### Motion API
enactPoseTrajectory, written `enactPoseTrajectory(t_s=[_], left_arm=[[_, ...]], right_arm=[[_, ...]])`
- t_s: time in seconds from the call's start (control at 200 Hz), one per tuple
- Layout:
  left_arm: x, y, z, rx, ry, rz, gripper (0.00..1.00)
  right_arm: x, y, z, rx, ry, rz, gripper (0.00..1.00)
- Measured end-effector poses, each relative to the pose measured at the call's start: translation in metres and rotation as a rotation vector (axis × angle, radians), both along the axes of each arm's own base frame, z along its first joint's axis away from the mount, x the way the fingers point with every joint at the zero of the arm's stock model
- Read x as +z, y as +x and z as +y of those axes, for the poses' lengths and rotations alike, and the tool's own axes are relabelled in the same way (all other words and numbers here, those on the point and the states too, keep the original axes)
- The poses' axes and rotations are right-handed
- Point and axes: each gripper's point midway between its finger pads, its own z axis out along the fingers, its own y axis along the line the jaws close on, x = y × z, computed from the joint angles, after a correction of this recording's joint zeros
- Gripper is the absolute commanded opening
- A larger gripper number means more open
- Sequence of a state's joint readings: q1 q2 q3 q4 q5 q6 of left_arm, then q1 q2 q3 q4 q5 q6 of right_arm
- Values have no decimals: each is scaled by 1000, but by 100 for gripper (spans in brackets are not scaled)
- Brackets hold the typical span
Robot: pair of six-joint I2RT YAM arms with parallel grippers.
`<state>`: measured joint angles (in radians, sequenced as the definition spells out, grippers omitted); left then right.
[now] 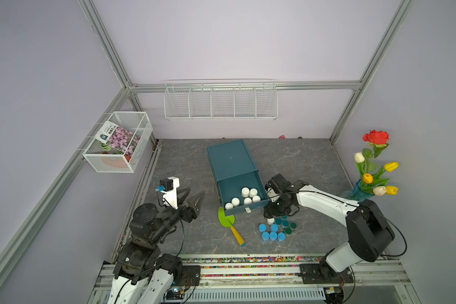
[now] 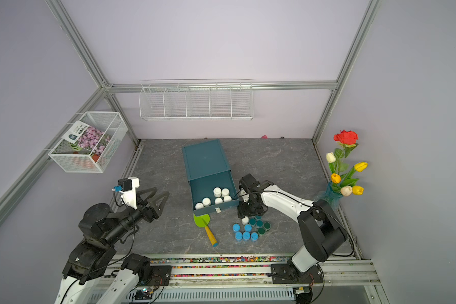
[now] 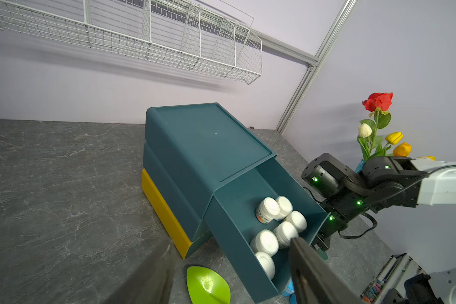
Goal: Put the paint cans in the drawer according to color
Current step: Pick up the paint can at the center of the board.
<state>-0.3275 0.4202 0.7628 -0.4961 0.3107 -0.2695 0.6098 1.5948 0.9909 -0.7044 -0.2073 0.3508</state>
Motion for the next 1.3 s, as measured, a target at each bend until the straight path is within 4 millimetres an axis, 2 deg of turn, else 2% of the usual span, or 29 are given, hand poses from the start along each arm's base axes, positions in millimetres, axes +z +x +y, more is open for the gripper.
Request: enactPoseTrajectory(t_s=[0.155, 0.645, 1.3], left_arm=[[0, 0, 0, 0, 0, 1, 71], [-1, 1, 0, 1, -4, 8, 71], [0, 3, -1, 1, -6, 4, 71]], right_arm=[[-9, -3, -1, 19, -34, 10, 61], [-15, -1, -7, 56, -95, -21, 51], [-16, 5, -15, 35, -143, -52, 23]])
